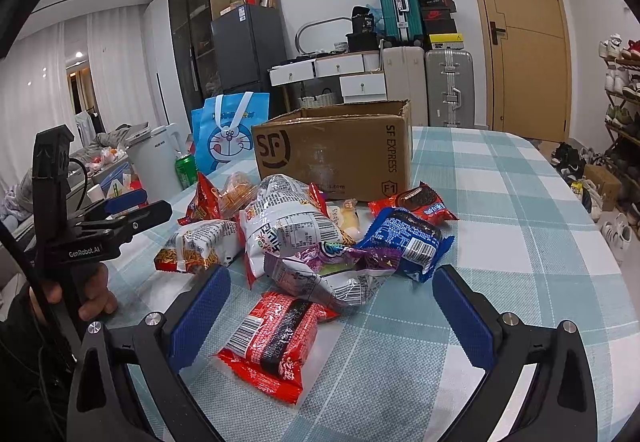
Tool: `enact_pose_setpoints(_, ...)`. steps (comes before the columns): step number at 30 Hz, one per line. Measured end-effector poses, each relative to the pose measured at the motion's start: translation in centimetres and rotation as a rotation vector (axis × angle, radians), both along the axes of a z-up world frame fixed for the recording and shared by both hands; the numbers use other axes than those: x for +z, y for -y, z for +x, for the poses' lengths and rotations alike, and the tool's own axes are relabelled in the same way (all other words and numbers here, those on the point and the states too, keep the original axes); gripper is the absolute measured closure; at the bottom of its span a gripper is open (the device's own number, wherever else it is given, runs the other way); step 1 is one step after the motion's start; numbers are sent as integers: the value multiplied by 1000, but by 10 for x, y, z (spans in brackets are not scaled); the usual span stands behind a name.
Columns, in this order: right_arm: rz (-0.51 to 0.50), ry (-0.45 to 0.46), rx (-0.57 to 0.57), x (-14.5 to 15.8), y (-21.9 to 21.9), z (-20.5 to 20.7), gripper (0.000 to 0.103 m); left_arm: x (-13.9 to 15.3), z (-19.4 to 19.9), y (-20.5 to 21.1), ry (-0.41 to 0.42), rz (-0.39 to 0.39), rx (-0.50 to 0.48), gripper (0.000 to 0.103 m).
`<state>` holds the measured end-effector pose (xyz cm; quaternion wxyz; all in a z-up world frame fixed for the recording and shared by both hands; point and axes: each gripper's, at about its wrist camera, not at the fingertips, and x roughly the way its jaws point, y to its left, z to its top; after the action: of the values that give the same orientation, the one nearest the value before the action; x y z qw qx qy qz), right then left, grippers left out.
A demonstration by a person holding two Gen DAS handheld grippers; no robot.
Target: Organize snacks
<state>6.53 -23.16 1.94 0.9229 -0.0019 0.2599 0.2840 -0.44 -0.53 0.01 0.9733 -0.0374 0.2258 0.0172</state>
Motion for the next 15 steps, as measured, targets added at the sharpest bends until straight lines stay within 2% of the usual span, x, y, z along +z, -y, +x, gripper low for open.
enact_pose_setpoints(15, 2, -6, 5, -2, -1, 0, 0, 0, 0, 1, -2, 4, 0, 0)
